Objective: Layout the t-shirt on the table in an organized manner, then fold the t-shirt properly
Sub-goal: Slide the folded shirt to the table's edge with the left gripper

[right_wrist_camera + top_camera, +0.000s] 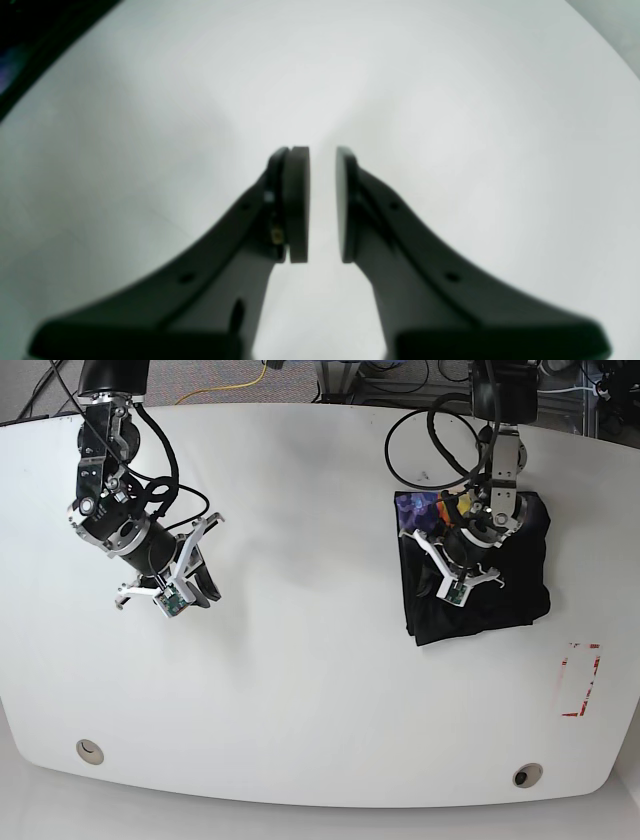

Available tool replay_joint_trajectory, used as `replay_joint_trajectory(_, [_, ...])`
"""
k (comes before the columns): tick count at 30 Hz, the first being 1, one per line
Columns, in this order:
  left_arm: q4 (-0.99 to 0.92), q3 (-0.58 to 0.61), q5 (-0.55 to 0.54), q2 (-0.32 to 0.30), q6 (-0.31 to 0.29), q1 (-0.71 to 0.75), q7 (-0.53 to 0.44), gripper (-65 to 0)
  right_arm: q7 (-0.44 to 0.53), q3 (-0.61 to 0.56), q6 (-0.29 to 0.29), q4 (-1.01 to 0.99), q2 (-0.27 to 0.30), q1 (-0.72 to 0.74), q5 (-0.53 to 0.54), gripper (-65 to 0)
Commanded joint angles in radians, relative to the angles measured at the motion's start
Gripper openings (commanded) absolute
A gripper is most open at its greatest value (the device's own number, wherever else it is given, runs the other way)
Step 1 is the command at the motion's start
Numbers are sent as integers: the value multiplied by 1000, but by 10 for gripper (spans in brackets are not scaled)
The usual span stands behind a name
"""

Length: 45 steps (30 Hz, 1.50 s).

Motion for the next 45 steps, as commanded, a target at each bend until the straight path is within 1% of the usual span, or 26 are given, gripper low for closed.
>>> replay_joint_trajectory(1, [27,-59,70,-54,-2,44,121,-581,20,6,-1,16,12,11,17,-556])
replay_joint_trajectory(2, [31,-68,70,-59,-4,50,121,-581,20,6,-1,16,12,11,17,-556])
replay_joint_trajectory(7, [57,-139,67,-136,-42,98,121,-581,20,6,-1,16,10,0,17,-556])
replay_joint_trajectory(12, [36,-251,65,-185,-110,116,121,-581,20,6,-1,16,10,-11,17,-558])
replay_joint_trajectory(13, [16,-274,65,-194,-134,118,121,-581,20,6,-1,17,10,-12,17,-560])
replay_joint_trajectory(15, [-4,-295,65,-208,-156,113,121,-581,20,6,-1,17,9,-12,19,-560])
replay_joint_trajectory(16, [-15,-309,65,-217,-171,112,121,-581,20,6,-1,17,-5,-12,19,-560])
replay_joint_trajectory(19, [-18,-325,64,-232,-191,112,121,-581,20,6,-1,19,-27,-14,19,-560])
replay_joint_trajectory(23, [10,-343,64,-234,-208,112,121,-581,20,6,-1,20,-36,-21,17,-560])
replay_joint_trajectory(26, [82,-349,64,-228,-229,116,138,-581,20,5,-1,28,-36,-24,17,-560])
replay_joint_trajectory(27, [106,-348,64,-226,-237,118,158,-581,20,3,-1,31,-37,-24,17,-560])
replay_joint_trajectory(29, [154,-348,59,-202,-256,119,224,-581,20,3,-1,32,-37,-24,17,-560])
replay_joint_trajectory(31, [211,-358,34,-170,-256,119,321,-581,20,3,-1,32,-37,-24,17,-558])
replay_joint_trajectory(32, [223,-363,28,-166,-256,119,344,-581,20,3,-1,32,-37,-24,17,-558])
replay_joint_trajectory(34, [271,-380,-12,-154,-256,135,443,-581,20,3,-1,32,-37,-24,17,-558])
replay_joint_trajectory(35, [286,-384,-32,-143,-256,147,477,-581,20,3,-1,34,-37,-24,17,-558])
replay_joint_trajectory(40, [367,-400,-85,-111,-256,207,549,-581,20,2,-1,34,-37,-26,17,-558])
replay_joint_trajectory(42, [398,-400,-101,-99,-256,245,557,-581,20,2,1,34,-37,-26,17,-558])
replay_joint_trajectory(45, [433,-400,-122,-93,-256,283,559,-581,20,2,22,34,-37,-26,17,-558])
